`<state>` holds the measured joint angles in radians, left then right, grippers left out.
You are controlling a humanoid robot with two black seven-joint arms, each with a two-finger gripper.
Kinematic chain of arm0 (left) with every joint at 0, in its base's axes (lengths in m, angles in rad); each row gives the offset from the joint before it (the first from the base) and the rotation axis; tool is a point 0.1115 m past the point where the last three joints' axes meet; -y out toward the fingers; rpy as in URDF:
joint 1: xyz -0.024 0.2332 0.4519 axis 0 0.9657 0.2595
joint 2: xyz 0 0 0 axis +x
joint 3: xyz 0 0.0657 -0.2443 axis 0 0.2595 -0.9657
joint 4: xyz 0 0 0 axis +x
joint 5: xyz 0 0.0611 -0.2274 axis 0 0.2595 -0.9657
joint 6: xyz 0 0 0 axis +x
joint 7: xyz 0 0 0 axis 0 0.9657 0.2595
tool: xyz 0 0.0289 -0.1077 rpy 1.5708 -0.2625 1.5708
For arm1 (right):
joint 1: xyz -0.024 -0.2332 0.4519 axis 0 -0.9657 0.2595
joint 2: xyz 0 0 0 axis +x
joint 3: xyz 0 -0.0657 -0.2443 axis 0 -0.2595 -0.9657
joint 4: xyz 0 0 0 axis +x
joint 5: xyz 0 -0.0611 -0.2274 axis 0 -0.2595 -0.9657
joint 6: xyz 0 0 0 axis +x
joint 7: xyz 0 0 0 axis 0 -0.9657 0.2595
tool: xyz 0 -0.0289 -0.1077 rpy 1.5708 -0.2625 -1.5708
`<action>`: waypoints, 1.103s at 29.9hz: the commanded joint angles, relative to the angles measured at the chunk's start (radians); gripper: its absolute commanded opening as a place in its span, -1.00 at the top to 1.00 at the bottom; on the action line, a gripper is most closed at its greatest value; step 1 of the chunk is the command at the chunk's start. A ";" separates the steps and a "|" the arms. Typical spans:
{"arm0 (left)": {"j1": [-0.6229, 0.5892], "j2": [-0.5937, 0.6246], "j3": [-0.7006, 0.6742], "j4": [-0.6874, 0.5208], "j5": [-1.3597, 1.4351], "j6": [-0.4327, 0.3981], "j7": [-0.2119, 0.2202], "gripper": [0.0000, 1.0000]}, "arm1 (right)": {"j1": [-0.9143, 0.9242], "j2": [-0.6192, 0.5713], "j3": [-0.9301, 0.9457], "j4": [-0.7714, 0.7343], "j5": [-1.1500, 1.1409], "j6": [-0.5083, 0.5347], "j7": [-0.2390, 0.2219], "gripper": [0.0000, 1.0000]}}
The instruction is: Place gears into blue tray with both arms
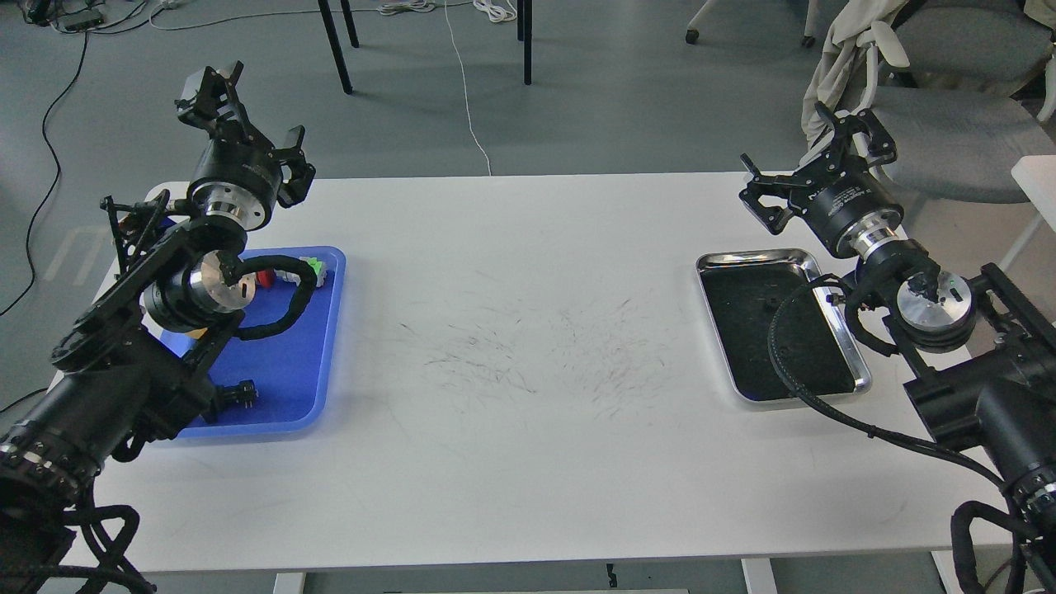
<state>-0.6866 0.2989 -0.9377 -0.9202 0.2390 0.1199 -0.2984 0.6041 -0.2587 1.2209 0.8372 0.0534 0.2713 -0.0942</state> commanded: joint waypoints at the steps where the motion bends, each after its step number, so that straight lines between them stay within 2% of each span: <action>1: -0.002 0.000 -0.001 0.000 -0.001 0.000 0.001 -0.97 | 0.000 0.003 0.008 -0.001 0.000 -0.001 -0.001 -0.99; 8: -0.004 -0.001 -0.001 0.009 0.005 -0.002 0.001 -0.97 | -0.001 0.003 0.008 0.000 0.000 0.045 -0.002 -0.99; 20: -0.002 -0.001 -0.003 0.017 0.002 -0.002 -0.002 -0.97 | 0.003 -0.001 0.022 -0.012 -0.001 0.039 0.002 -0.99; 22: -0.002 -0.006 -0.003 0.017 0.002 0.000 -0.011 -0.97 | 0.005 -0.001 0.022 -0.020 -0.001 0.037 0.004 -0.99; 26: 0.005 -0.009 -0.003 0.017 -0.004 -0.002 -0.070 -0.97 | 0.003 -0.001 0.022 -0.043 0.000 0.042 0.004 -0.99; 33: 0.019 -0.006 -0.001 0.017 0.000 -0.002 -0.059 -0.97 | 0.002 0.006 0.009 -0.064 0.002 0.046 0.004 -0.99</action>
<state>-0.6756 0.2925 -0.9393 -0.9035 0.2383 0.1187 -0.3621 0.6082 -0.2554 1.2338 0.7744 0.0536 0.3113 -0.0900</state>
